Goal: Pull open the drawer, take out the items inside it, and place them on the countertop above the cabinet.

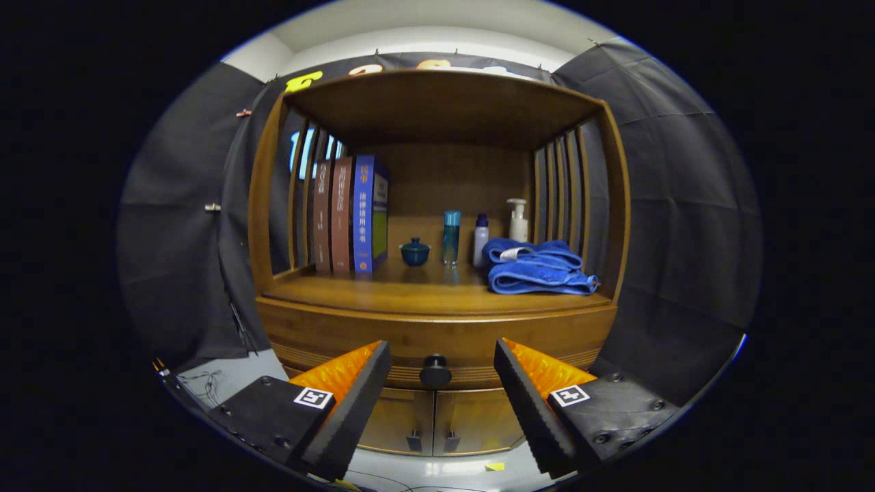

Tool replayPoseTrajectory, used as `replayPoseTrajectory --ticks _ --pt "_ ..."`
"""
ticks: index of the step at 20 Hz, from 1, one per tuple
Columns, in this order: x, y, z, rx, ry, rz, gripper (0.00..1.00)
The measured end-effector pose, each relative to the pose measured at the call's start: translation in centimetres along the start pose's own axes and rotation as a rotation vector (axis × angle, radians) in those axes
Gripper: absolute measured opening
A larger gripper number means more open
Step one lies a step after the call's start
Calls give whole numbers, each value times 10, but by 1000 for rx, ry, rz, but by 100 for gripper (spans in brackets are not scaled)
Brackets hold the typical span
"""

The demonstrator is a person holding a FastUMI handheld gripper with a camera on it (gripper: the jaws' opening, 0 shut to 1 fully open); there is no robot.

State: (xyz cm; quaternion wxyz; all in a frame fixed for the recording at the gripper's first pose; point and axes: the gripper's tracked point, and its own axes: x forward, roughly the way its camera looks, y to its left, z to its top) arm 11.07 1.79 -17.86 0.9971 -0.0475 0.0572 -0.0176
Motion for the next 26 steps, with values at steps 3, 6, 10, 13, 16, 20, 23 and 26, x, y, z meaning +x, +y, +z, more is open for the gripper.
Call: replayPoseTrajectory --ticks 3,6,10,13,16,20,23,26 --pt "34 4 -29 -4 44 4 100" --pt "61 4 -55 28 97 -9 97" --pt "86 1 -72 75 115 -13 88" --pt "94 -1 -84 82 137 -15 66" --pt "96 0 -86 21 140 -20 50" --pt "94 1 -89 -4 175 -14 41" --pt "85 -1 -87 39 158 -1 41" --pt "60 -2 -90 54 167 5 41"
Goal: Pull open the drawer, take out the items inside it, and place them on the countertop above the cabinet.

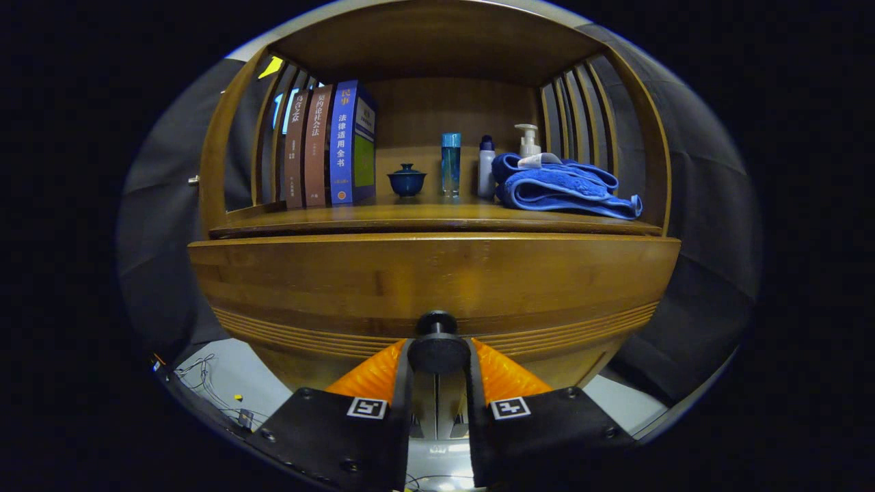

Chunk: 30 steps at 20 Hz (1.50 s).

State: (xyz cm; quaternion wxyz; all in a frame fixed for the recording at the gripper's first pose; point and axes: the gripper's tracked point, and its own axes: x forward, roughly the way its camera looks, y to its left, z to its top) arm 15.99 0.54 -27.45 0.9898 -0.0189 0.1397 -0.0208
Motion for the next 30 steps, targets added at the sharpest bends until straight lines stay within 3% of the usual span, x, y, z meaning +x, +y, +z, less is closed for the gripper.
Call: replayPoseTrajectory --ticks 12,20,22,25,30 --pt "-104 -5 -32 35 39 20 40" --pt "-133 -3 -48 69 96 52 42" --pt "-147 -9 -25 87 37 55 52" --pt "-165 -21 0 111 17 67 99" --pt "-171 -30 11 123 184 97 100"
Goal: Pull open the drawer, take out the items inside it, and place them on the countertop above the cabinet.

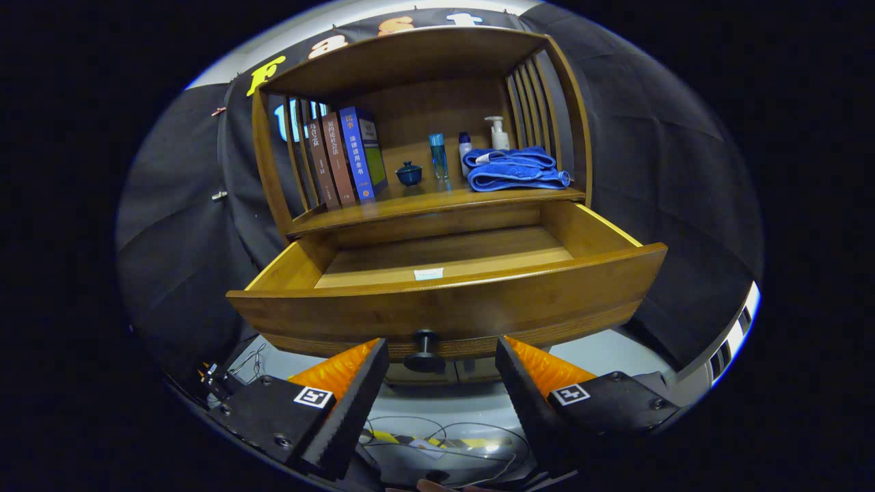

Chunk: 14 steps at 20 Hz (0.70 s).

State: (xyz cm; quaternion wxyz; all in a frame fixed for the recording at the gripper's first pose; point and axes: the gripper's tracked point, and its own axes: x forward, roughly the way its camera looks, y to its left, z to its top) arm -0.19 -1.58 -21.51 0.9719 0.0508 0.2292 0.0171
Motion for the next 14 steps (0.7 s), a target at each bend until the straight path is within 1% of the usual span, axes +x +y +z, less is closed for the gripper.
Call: replayPoseTrajectory --ticks 3,5,6,9,12,14 --pt "-10 7 35 -5 -3 27 100" --pt "-11 20 59 -16 -11 66 98" --pt "-9 25 72 -26 -15 86 100" --pt "9 37 98 -60 18 136 100" --pt "44 42 115 6 108 163 100" --pt "71 40 110 34 246 158 100"
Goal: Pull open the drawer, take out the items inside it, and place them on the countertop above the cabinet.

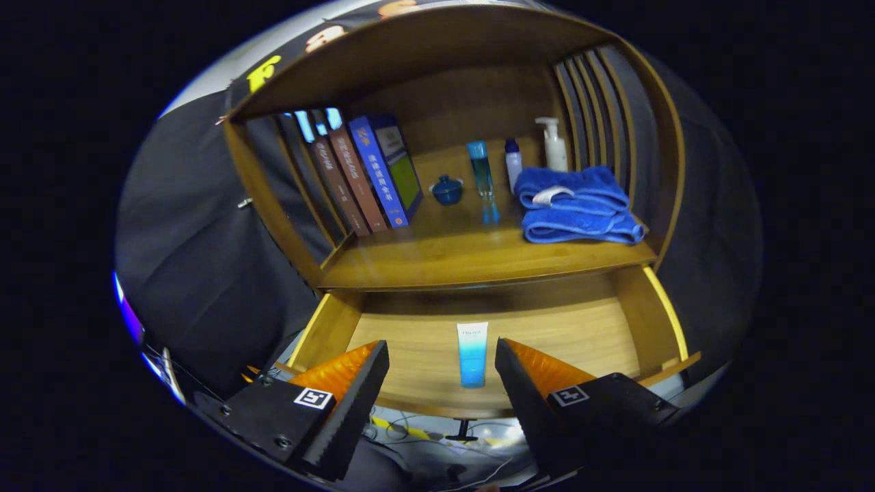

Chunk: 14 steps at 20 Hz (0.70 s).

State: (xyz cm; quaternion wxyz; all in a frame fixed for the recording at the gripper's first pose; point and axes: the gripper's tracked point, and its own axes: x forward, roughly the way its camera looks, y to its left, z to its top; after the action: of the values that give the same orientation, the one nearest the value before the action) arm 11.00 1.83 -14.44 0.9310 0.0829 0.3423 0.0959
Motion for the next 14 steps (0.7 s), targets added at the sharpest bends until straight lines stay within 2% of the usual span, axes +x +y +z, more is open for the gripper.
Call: replayPoseTrajectory --ticks 3,5,7,8,10,14 --pt "48 -13 -1 -15 154 -3 100" --pt "74 -19 -26 -14 339 -18 100" --pt "100 -23 -50 1 453 -30 100" --pt "111 -30 -61 -1 491 -54 99" --pt "127 -38 -71 -15 549 -93 84" --pt "148 -36 -93 -59 643 -152 84"
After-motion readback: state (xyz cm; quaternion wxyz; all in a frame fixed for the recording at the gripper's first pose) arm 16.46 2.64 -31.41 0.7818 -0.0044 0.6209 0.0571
